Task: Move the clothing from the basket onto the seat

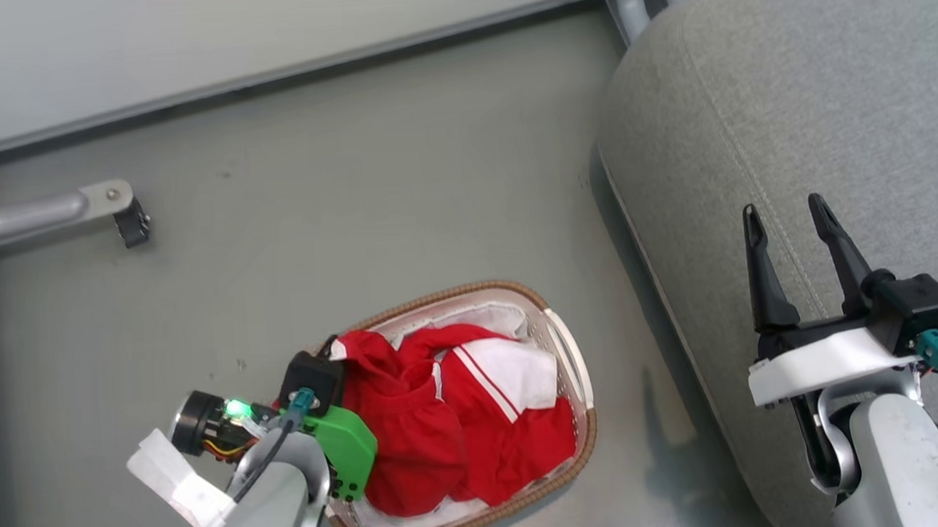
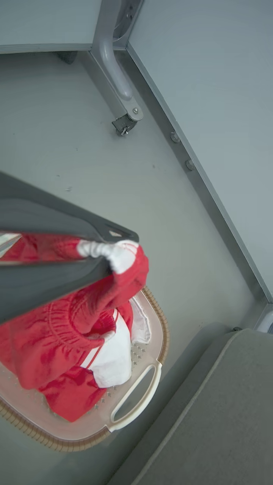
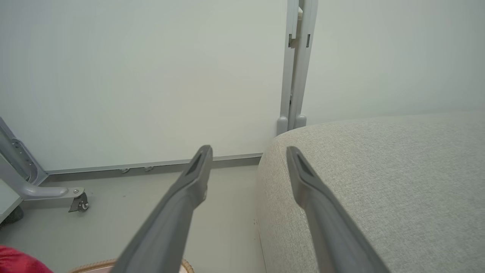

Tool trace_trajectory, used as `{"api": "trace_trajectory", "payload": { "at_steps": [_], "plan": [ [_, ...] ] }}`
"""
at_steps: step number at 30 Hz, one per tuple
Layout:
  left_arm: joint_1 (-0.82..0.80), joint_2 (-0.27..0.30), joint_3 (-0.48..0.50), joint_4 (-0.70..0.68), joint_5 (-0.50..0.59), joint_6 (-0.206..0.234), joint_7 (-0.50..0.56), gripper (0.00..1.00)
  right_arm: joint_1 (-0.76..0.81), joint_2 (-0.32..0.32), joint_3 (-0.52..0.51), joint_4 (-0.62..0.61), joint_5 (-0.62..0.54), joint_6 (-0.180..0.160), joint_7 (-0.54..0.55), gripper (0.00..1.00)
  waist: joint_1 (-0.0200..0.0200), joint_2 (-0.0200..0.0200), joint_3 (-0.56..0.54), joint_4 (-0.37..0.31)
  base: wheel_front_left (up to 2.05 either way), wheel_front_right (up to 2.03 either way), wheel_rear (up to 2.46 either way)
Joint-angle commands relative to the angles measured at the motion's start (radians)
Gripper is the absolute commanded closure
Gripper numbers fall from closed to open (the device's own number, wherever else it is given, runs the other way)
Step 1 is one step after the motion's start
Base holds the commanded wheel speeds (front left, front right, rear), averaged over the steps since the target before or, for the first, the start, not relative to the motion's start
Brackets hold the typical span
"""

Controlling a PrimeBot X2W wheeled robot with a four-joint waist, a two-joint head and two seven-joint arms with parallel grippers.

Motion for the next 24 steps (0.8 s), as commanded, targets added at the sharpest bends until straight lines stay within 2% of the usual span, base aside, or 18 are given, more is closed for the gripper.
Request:
{"api": "trace_trajectory", "payload": {
  "at_steps": [1,8,18,24],
  "plan": [
    [0.016,0.021,0.009,-0.026,0.006,0.006,-0.003,1.0,0.022,-0.004,0.0,0.006,-0.007,-0.001,-0.002,0.0,0.0001,0.0,-0.084,0.017,0.0,0.0,0.0],
    [-0.009,0.085,0.017,-0.147,0.015,0.013,0.006,1.0,0.064,-0.004,0.0,0.02,-0.017,-0.001,-0.002,0.0,0.0001,0.0,-0.155,0.018,0.0,0.0,0.0],
    [-0.085,0.167,0.05,-0.329,-0.003,0.014,0.107,1.0,0.094,-0.004,0.007,0.03,-0.014,-0.001,-0.002,0.0,0.0001,0.0,-0.208,0.012,0.0,0.0,0.0],
    [-0.161,0.218,0.053,-0.426,0.011,-0.002,0.177,1.0,0.096,-0.004,0.014,0.03,-0.009,-0.001,-0.002,0.0,0.0001,0.0,-0.216,0.01,0.0,0.0,0.0]
  ]
}}
